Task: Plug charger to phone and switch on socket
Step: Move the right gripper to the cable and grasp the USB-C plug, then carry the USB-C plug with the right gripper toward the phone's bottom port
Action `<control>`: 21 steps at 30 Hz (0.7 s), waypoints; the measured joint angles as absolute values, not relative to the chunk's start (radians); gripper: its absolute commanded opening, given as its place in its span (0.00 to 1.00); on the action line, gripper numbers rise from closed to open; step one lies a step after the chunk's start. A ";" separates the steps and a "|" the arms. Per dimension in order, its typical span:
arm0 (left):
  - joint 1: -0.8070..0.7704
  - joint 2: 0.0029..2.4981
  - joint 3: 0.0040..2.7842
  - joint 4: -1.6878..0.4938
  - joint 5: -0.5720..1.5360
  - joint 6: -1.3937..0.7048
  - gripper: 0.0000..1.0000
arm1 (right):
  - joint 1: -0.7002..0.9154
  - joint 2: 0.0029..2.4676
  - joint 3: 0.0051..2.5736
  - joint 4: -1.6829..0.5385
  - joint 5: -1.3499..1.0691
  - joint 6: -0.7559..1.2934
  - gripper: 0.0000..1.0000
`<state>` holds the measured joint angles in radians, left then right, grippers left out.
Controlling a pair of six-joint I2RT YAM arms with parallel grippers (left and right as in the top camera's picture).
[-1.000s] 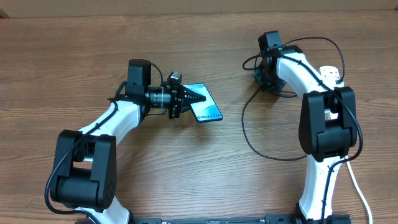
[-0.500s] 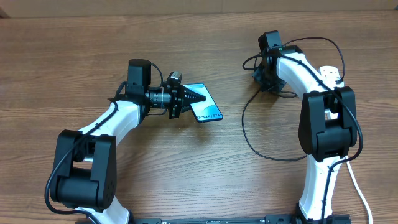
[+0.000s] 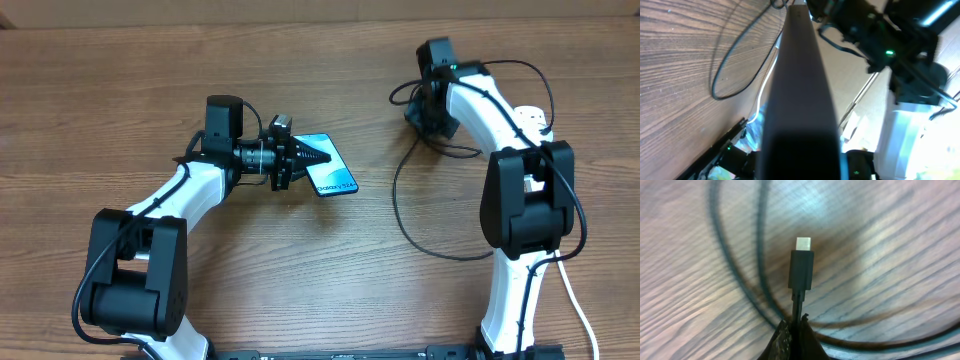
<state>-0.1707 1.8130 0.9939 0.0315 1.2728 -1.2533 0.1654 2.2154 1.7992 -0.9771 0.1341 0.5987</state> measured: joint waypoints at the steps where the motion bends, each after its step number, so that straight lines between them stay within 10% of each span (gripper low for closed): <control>1: -0.171 1.813 0.994 0.032 1.276 -1.247 0.04 | 0.165 2.207 1.822 -1.002 0.133 0.580 0.04; 21: -0.161 1.816 0.998 0.363 1.423 -1.221 0.04 | 0.169 1.494 1.894 -1.572 -0.249 0.192 0.04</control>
<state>-0.1612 1.8164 0.9977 0.3634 1.4227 -1.2205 0.1688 1.4944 1.8942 -1.5719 -0.2493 0.1925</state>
